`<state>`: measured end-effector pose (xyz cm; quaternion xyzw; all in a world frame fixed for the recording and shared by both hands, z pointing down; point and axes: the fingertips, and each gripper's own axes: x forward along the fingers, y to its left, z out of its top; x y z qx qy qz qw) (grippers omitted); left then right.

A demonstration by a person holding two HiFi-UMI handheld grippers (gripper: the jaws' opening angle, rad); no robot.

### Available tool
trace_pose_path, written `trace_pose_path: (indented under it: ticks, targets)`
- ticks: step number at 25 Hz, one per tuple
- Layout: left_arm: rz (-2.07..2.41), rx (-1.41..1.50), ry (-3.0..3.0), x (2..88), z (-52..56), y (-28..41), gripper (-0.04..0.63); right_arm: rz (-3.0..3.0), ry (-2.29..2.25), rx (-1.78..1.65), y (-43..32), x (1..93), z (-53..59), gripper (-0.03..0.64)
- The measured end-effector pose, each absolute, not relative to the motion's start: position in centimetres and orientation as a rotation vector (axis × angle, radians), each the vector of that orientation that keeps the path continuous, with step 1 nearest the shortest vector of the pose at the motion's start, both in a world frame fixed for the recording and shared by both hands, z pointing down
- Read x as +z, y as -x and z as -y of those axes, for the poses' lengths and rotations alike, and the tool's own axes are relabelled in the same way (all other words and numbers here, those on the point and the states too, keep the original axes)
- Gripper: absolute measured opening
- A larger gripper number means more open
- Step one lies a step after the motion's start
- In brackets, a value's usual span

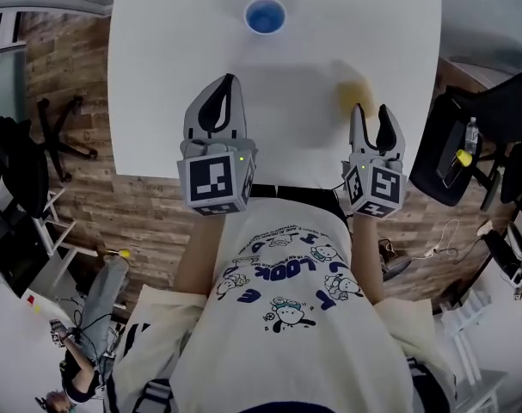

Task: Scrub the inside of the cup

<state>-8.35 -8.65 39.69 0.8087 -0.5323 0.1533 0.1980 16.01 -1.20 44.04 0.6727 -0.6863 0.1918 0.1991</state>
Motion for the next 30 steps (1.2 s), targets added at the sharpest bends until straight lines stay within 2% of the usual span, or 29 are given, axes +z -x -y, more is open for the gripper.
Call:
trace_pose_path:
  ticks: [5, 11, 30]
  targets:
    - [1.484, 0.447, -2.251, 40.3, 8.5, 7.4, 0.032, 1.938, -1.833, 0.560, -16.5, 45.2, 0.6, 0.197]
    - [1.461, 0.483, -2.238, 41.2, 8.6, 6.7, 0.032, 1.961, -1.737, 0.604, -15.8, 47.0, 0.4, 0.265]
    - [1.449, 0.548, -2.210, 42.8, 7.6, 7.0, 0.032, 1.961, -1.618, 0.610, -14.7, 50.2, -0.5, 0.268]
